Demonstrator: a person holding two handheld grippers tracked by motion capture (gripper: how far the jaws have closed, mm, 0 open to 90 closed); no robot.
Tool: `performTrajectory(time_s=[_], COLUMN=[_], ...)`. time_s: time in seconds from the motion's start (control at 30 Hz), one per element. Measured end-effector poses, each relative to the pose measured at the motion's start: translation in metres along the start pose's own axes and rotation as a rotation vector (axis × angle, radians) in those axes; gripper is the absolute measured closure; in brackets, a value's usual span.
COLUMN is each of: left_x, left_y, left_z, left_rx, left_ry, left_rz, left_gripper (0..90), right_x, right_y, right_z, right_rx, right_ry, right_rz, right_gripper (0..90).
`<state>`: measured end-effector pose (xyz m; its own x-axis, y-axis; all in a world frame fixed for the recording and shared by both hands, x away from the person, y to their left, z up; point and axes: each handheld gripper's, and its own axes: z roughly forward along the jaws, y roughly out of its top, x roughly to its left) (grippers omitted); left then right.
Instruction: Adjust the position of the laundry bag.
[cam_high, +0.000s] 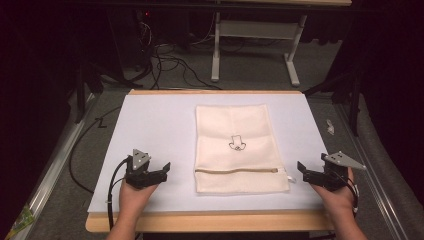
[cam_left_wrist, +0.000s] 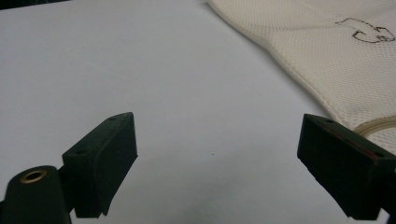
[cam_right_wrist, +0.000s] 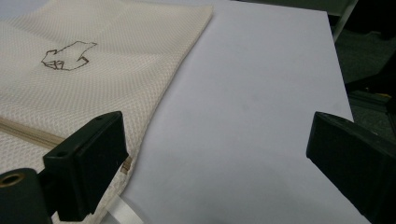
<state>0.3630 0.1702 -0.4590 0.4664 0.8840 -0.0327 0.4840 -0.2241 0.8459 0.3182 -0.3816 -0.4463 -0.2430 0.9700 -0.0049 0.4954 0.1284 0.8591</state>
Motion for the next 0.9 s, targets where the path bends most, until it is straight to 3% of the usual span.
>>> performTrajectory(time_s=[0.1, 0.2, 0.27, 0.3, 0.33, 0.43, 0.5, 0.57, 0.63, 0.7, 0.73, 0.8, 0.9], left_x=[-0.005, -0.016, -0.029, -0.044, -0.044, -0.074, -0.08, -0.087, -0.097, -0.098, -0.097, -0.095, -0.095], left_y=[0.001, 0.003, 0.004, 0.005, 0.005, 0.004, 0.004, 0.001, -0.005, -0.005, -0.006, -0.006, -0.009], left_z=[0.001, 0.006, 0.009, 0.014, 0.014, 0.028, 0.031, 0.038, 0.04, 0.039, 0.038, 0.037, 0.026], left_rx=[0.0, 0.013, 0.021, 0.04, 0.04, 0.111, 0.126, 0.174, 0.18, 0.177, 0.177, 0.183, 0.207], left_ry=[-0.015, -0.061, -0.118, -0.186, -0.186, -0.266, -0.273, -0.276, -0.235, -0.232, -0.241, -0.255, -0.28], left_rz=[-0.004, 0.005, 0.014, 0.023, 0.023, 0.057, 0.066, 0.069, 0.147, 0.157, 0.147, 0.137, 0.16], left_gripper=[14.9, 16.1, 20.9, 29.0, 32.4, 35.8, 39.0, 40.9, 51.0, 55.2, 70.0, 83.4, 86.6], right_x=[0.0, -0.002, -0.002, -0.002, -0.002, 0.002, 0.003, 0.007, 0.011, 0.011, 0.013, 0.014, 0.018], right_y=[-0.001, -0.002, -0.002, -0.002, -0.002, -0.002, -0.002, -0.002, -0.002, -0.003, -0.003, -0.003, -0.004], right_z=[-0.001, -0.003, -0.004, -0.004, -0.004, -0.005, -0.005, -0.004, -0.001, -0.001, 0.0, 0.0, -0.001], right_rx=[0.002, -0.005, -0.007, -0.005, -0.005, -0.014, -0.016, -0.01, 0.002, 0.003, 0.008, 0.013, 0.013], right_ry=[-0.003, -0.003, -0.001, 0.005, 0.005, 0.02, 0.022, 0.031, 0.041, 0.044, 0.054, 0.064, 0.077], right_rz=[0.004, 0.002, 0.002, 0.005, 0.005, -0.01, -0.018, -0.031, -0.036, -0.041, -0.042, -0.05, -0.059], right_gripper=[5.6, 6.6, 7.6, 8.2, 8.2, 13.3, 13.8, 14.4, 15.1, 15.3, 16.1, 17.0, 21.3])
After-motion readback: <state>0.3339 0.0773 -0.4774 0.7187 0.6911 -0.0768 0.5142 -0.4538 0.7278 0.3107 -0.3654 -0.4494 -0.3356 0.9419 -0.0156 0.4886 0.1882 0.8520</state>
